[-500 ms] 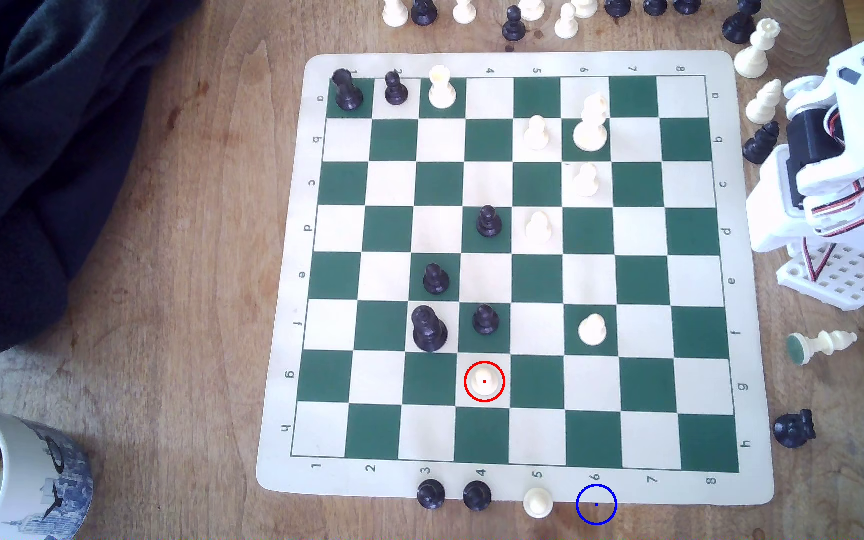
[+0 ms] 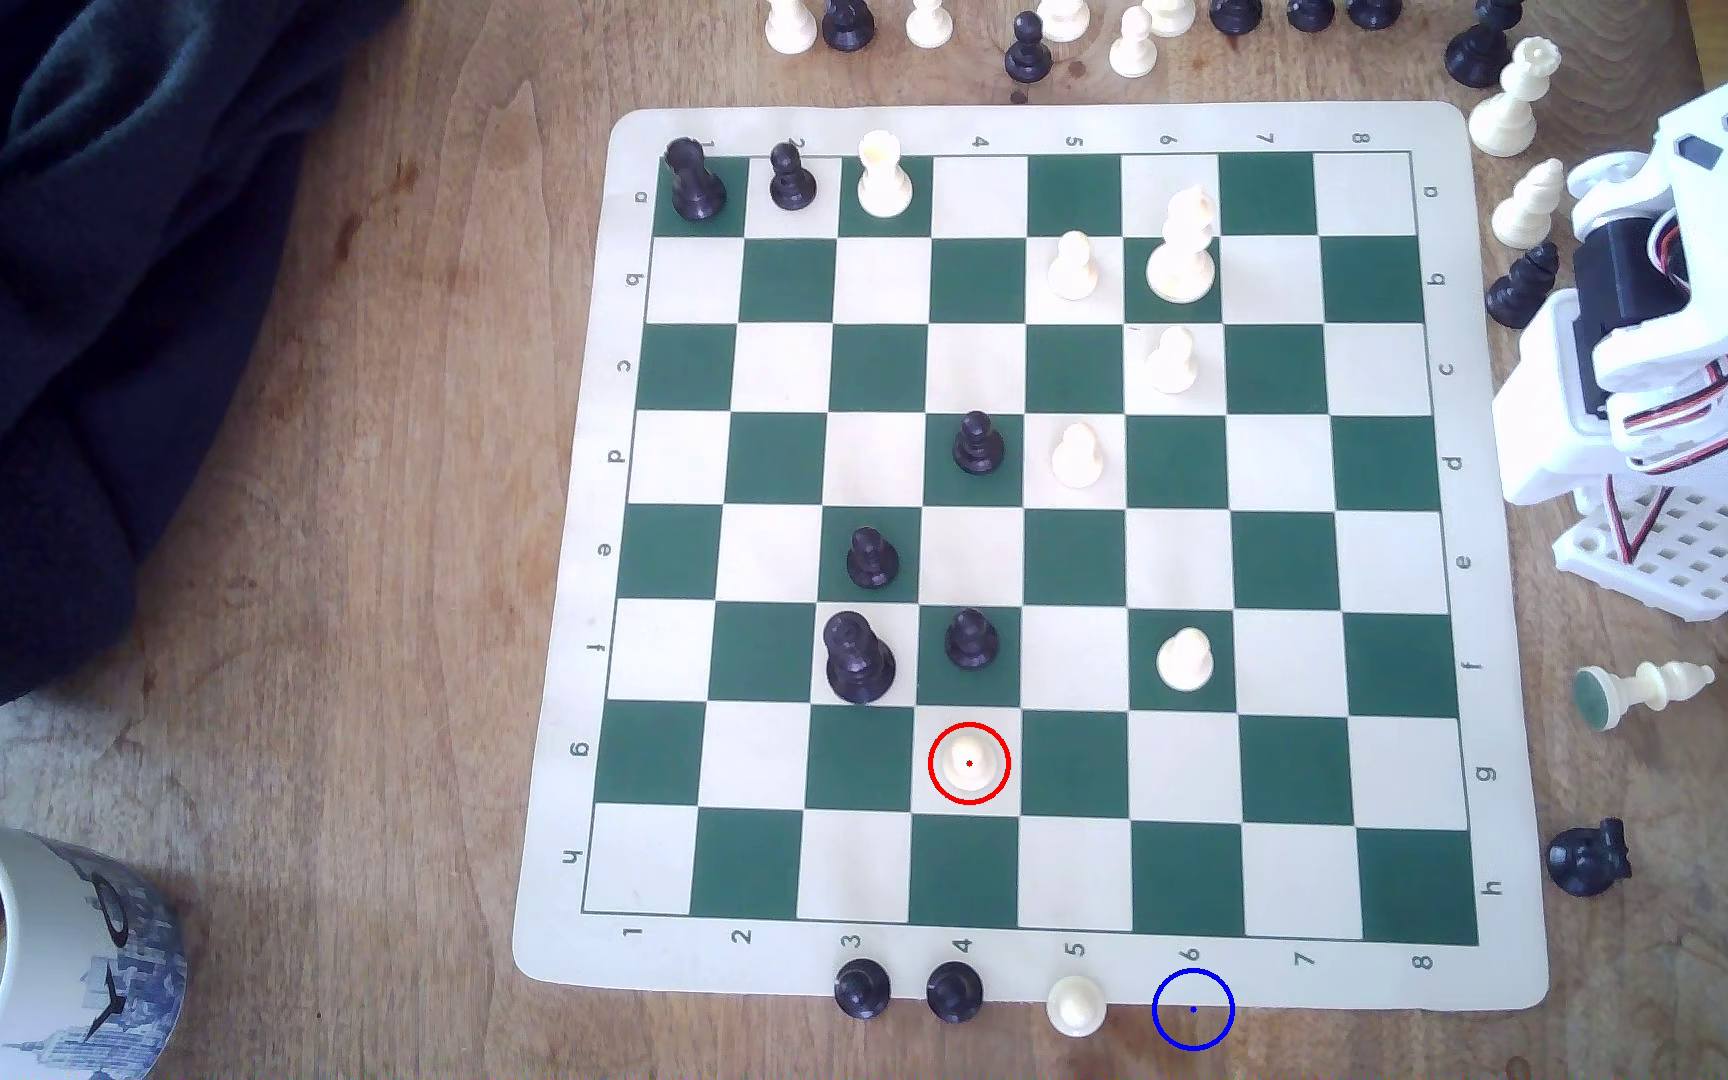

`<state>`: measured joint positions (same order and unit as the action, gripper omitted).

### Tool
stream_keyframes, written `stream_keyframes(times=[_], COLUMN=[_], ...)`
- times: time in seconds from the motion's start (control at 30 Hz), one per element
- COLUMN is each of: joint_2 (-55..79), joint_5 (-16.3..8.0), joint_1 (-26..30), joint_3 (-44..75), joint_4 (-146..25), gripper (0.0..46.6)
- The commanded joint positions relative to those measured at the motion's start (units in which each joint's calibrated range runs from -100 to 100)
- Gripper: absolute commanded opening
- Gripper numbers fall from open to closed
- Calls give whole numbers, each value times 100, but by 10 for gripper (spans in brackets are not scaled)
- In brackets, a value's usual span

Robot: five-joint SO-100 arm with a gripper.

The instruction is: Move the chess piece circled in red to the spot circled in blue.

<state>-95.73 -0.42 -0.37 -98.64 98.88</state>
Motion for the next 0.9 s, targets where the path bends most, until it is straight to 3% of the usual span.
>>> stream_keyframes(times=[0.0, 0.13, 0.27, 0.33, 0.4, 0.43, 0.47, 0.5, 0.63, 0.87], joint_2=[-11, -11, -11, -3, -3, -3, -3, -3, -3, 192], joint_5=[5, -39, -5, 0, -5, 24, 34, 54, 313, 376], joint_1=[41, 64, -327, -522, -624, -601, -491, -491, -335, 526], joint_3=[-126, -126, -126, -126, -126, -99, 28, 91, 608, 2022], joint_4=[79, -527, -1813, -2984, -4180, -4655, -5515, -5908, -7808, -10945], gripper=[2, 4, 41, 99, 116, 96, 25, 3, 2, 2])
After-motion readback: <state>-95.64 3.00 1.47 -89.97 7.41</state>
